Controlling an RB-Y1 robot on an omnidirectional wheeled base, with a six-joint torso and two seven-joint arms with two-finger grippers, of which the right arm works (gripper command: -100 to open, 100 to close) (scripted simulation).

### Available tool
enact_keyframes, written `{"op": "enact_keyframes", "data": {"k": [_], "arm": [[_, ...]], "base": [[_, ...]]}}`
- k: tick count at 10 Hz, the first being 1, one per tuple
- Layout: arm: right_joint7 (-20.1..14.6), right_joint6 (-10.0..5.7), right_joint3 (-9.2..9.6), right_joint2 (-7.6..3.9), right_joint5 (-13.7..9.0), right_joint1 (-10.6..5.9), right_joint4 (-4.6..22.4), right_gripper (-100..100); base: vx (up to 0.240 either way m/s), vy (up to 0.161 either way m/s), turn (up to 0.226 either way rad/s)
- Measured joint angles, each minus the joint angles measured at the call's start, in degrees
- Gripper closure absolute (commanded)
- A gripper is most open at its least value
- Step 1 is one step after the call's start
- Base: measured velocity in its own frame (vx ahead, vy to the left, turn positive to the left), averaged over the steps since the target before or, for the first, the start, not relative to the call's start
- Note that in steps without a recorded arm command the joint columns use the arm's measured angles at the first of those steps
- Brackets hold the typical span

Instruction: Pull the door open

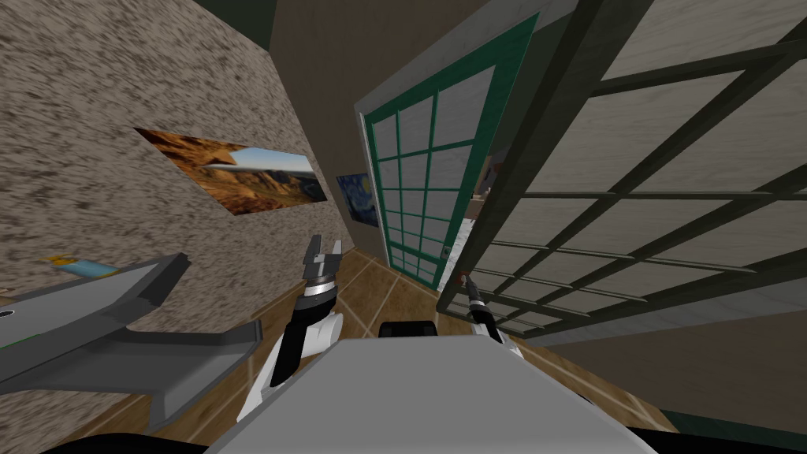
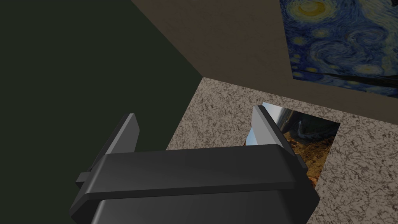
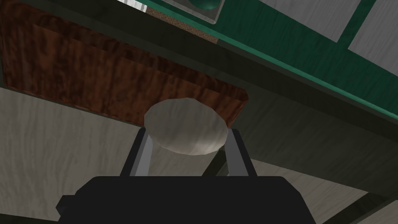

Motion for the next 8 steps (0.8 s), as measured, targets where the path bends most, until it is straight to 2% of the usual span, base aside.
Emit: {"op": "enact_keyframes", "data": {"k": [6,8], "arm": [[-8.6,0.11,1.5,-0.42,-3.7,0.42,-0.3,100],[-11.6,0.54,2.07,-0.5,-5.0,0.97,-1.2,100]], "base": [[-0.033,-0.016,0.057],[-0.031,-0.014,0.038]]}}
